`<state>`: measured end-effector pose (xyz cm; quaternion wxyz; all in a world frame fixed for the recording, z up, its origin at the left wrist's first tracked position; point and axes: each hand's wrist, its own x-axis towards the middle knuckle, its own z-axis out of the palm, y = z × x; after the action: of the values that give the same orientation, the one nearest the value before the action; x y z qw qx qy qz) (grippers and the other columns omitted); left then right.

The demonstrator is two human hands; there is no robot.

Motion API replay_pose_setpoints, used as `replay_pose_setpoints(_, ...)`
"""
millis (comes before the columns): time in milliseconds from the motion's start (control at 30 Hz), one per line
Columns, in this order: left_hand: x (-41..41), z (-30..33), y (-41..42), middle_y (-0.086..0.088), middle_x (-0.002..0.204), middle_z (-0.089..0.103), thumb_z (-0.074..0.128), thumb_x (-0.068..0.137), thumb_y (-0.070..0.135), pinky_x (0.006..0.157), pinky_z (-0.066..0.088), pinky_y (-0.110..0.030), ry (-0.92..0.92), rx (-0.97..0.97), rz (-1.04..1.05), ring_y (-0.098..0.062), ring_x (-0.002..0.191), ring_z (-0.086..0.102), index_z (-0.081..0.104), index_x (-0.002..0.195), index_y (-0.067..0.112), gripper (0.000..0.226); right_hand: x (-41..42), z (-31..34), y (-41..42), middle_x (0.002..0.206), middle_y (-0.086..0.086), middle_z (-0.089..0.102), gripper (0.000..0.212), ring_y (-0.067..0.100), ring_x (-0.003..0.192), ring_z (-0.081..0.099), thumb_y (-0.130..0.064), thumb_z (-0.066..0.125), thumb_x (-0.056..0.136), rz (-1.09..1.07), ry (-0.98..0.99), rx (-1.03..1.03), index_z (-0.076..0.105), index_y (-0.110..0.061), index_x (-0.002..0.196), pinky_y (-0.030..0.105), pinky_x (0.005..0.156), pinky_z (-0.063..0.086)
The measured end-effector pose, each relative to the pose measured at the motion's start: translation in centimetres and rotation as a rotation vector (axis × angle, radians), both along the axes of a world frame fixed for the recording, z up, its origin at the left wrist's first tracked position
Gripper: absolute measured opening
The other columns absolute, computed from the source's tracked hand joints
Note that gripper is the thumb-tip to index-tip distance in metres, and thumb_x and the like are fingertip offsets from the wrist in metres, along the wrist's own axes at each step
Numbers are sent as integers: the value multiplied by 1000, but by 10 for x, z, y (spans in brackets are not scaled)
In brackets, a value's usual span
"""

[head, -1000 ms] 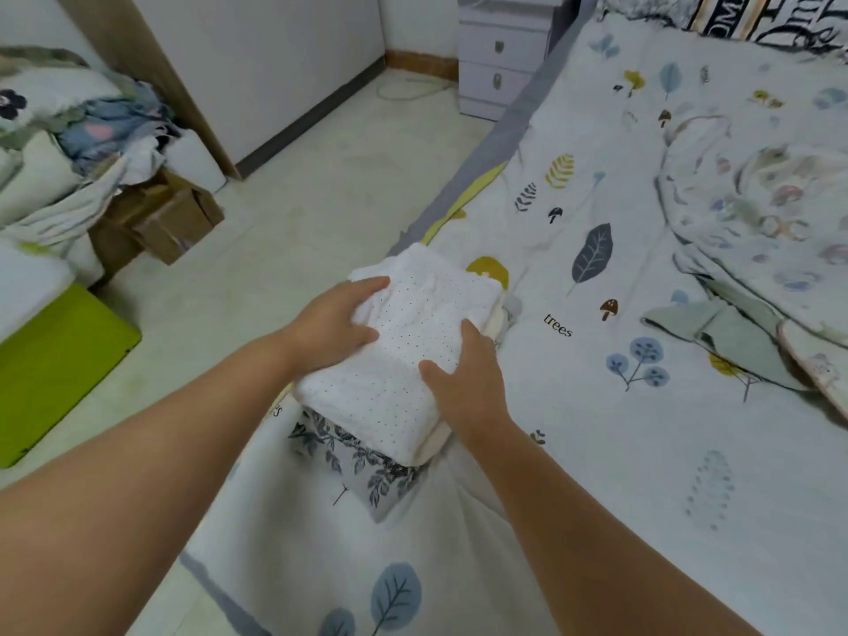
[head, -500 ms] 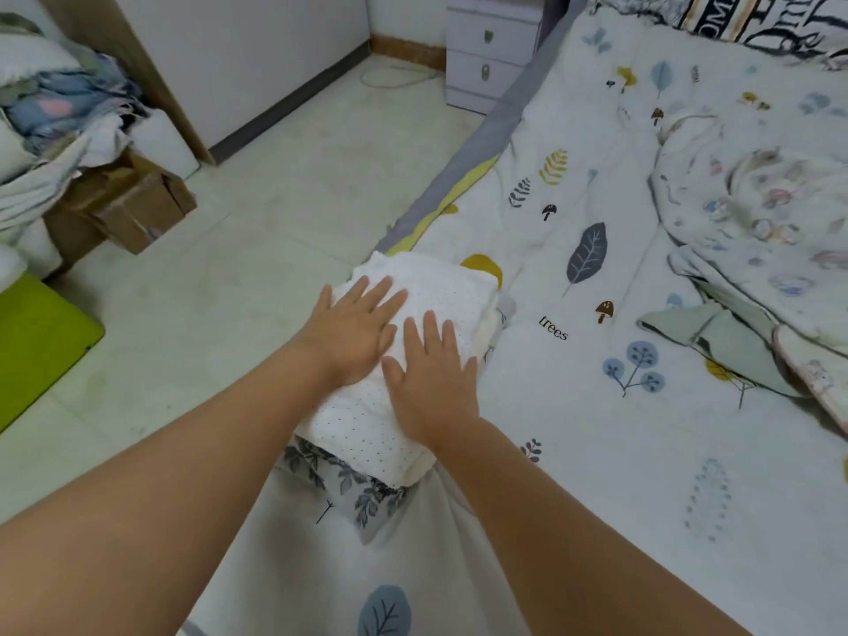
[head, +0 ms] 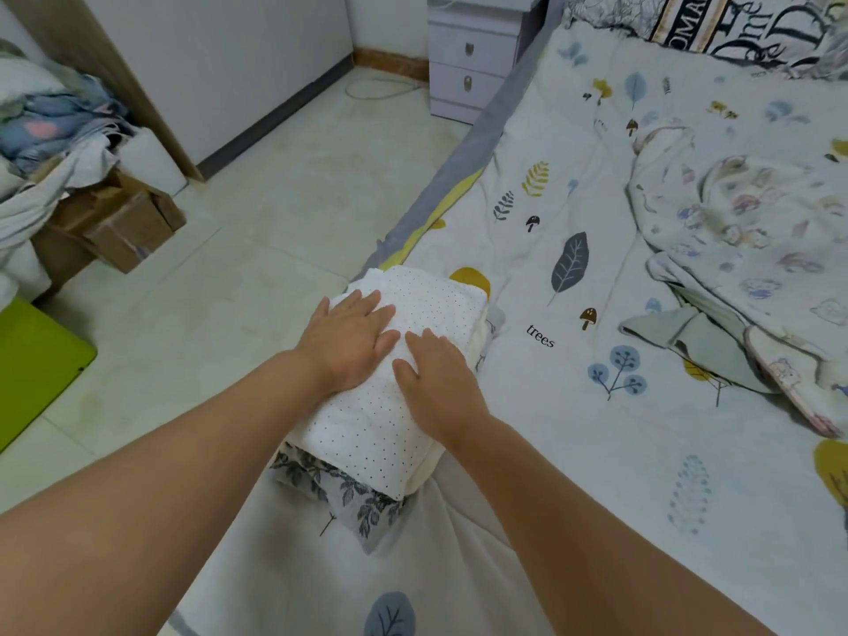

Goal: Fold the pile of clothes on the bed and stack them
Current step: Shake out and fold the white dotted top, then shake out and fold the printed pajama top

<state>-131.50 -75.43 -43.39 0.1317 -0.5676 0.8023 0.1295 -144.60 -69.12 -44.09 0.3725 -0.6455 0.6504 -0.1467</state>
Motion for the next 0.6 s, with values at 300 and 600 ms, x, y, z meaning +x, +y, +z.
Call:
replay_pose_setpoints(300, -23, 73, 16, -6, 100, 65, 46, 93, 18, 79, 43, -33, 286, -213, 13, -24, 93, 57, 65, 102, 13, 22, -28, 48, 22, 64, -15, 46, 29, 1, 58, 40, -12, 43, 91, -202, -222, -141, 61, -17, 113, 23, 68, 35)
replay_pose_setpoints(600, -76, 95, 66, 5, 68, 56, 48, 92, 18, 60, 38, -24, 340, 98, -131, -11, 64, 49, 51, 68, 19, 24, -79, 77, 77, 68, -2, 56, 15, 16, 65, 50, -11, 43, 84, -135, -123, -48, 54, -16, 74, 26, 63, 41)
